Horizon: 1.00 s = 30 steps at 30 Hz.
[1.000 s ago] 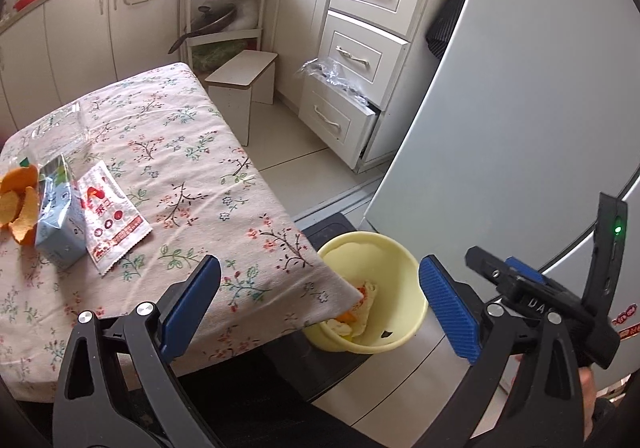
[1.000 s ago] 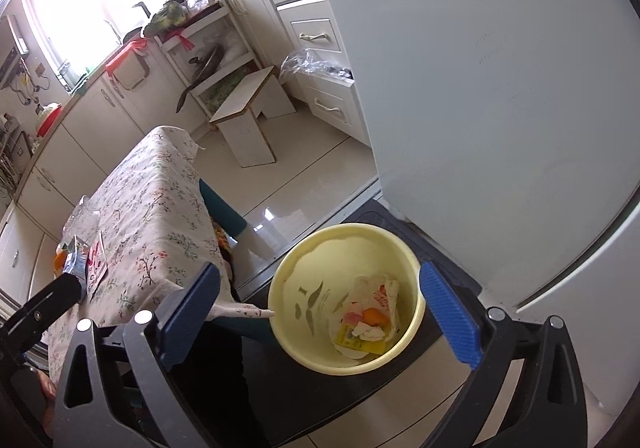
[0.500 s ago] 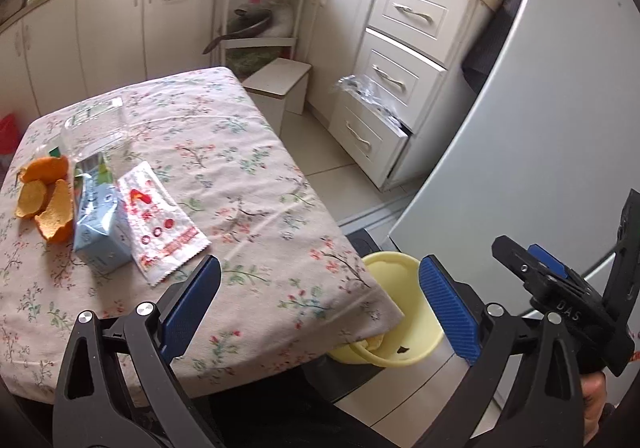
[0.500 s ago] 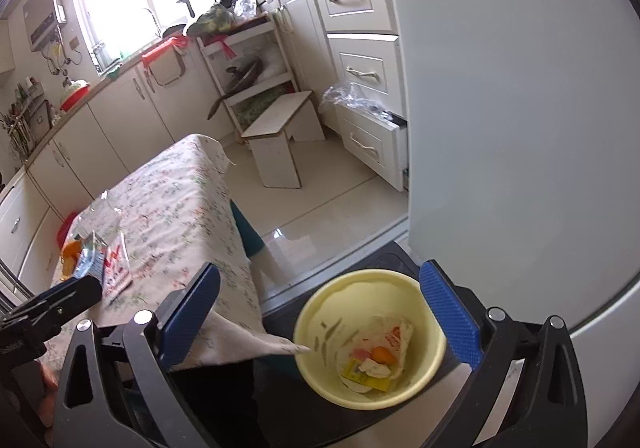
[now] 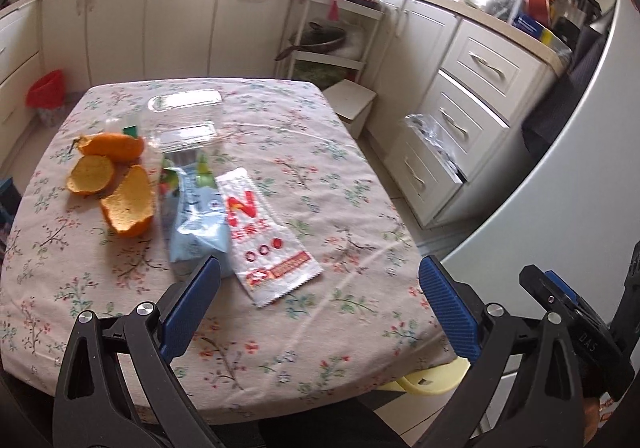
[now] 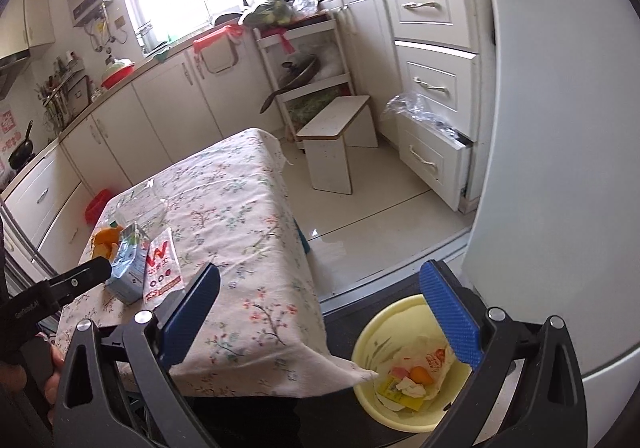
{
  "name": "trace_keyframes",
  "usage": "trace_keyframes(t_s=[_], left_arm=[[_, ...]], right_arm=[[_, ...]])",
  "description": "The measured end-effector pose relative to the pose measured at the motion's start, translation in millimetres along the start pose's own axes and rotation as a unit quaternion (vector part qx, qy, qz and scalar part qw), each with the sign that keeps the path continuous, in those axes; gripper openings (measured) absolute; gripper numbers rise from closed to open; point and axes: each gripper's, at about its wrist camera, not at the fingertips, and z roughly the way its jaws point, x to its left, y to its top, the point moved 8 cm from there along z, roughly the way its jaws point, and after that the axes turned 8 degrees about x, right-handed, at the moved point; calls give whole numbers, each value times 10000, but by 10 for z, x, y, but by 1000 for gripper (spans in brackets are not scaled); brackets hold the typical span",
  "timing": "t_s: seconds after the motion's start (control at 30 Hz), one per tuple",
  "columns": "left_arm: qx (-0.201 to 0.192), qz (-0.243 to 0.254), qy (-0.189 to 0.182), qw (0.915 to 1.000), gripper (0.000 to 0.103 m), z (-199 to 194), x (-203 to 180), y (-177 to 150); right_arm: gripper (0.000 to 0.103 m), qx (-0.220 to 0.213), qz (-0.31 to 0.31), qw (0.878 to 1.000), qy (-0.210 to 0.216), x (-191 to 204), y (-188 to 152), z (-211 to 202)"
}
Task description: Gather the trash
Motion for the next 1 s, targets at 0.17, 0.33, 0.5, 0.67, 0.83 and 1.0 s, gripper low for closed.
trace_keyframes(t_s=[0.17,0.33,0.5,0.67,0.83,1.0], left_arm=[[-67,-305,112,9995,95,-21,291,45],[-39,-551,166,9983,95,12,507,34],[-8,-723,190,9972,95,60,671,28],[27,-865,199,9960,95,105,808,18],[78,-990,186,9949,95,176,909,18],[121,-1207,125,9925,95,210,1050,10]], right_arm=[[96,35,-260,9994,208,317,60,96],[96,97,-513,9980,365,595,77,208],[96,181,-732,9960,479,872,72,333],[96,280,-888,9936,632,1090,47,449],[96,408,-1106,9902,742,1311,-5,596],[96,532,-1336,9869,725,1481,-57,772]])
